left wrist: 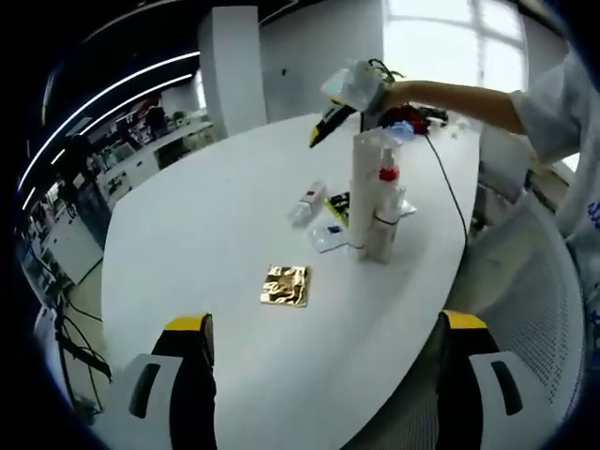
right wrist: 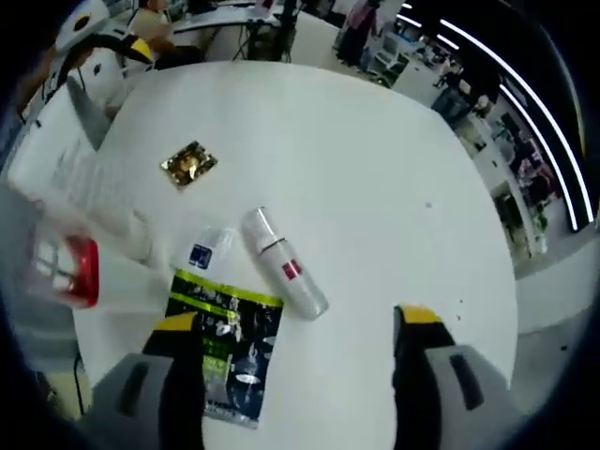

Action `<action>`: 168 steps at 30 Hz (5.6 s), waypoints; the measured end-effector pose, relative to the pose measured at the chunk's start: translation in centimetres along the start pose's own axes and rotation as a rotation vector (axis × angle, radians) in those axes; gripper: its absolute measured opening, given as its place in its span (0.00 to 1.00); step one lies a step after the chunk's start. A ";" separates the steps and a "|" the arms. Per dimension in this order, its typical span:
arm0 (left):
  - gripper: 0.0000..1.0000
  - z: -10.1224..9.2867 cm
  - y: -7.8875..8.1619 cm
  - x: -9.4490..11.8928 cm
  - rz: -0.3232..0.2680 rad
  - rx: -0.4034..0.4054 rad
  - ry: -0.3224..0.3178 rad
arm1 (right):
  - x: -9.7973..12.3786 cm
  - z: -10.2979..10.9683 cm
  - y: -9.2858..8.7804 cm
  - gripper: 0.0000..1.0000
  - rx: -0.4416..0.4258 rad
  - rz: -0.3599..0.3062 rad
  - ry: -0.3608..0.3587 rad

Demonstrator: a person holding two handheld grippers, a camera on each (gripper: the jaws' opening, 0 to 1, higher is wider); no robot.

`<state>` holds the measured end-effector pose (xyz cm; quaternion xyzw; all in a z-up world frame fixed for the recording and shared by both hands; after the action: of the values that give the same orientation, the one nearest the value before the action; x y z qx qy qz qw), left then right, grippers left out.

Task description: Arrange the skincare products in the storage area until every visible bottle or jar stands upright without overlapping.

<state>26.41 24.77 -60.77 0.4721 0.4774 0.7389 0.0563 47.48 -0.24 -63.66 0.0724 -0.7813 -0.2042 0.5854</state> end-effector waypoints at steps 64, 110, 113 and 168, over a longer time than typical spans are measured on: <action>0.95 -0.3 0.7 0.3 -0.041 0.051 -0.019 | -0.7 1.7 0.1 0.19 -0.050 -0.044 0.123; 0.97 -2.5 2.6 1.0 -0.130 -0.027 -0.045 | 14.6 11.1 -4.0 0.19 -0.504 -0.490 -0.289; 0.97 -2.8 2.7 0.9 -0.129 -0.038 -0.053 | 15.2 12.2 -3.5 0.19 -0.503 -0.512 -0.288; 0.41 -5.5 8.2 -2.4 -0.490 0.335 -0.215 | 9.1 20.9 4.6 0.19 -0.616 -0.700 -0.008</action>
<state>26.63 15.44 -56.65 0.4211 0.6833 0.5604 0.2043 25.55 5.67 -58.61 0.1537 -0.6152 -0.6121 0.4725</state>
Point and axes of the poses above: the point that each gripper's makers call its tool centre point, and the gripper's own axes: x roughly backward along the fingers, z roughly to its left, y roughly out of its top, the point moved 5 cm from there along x, roughly backward along the fingers, and after that the axes turned 6 degrees about -x, right-handed, at the moved point
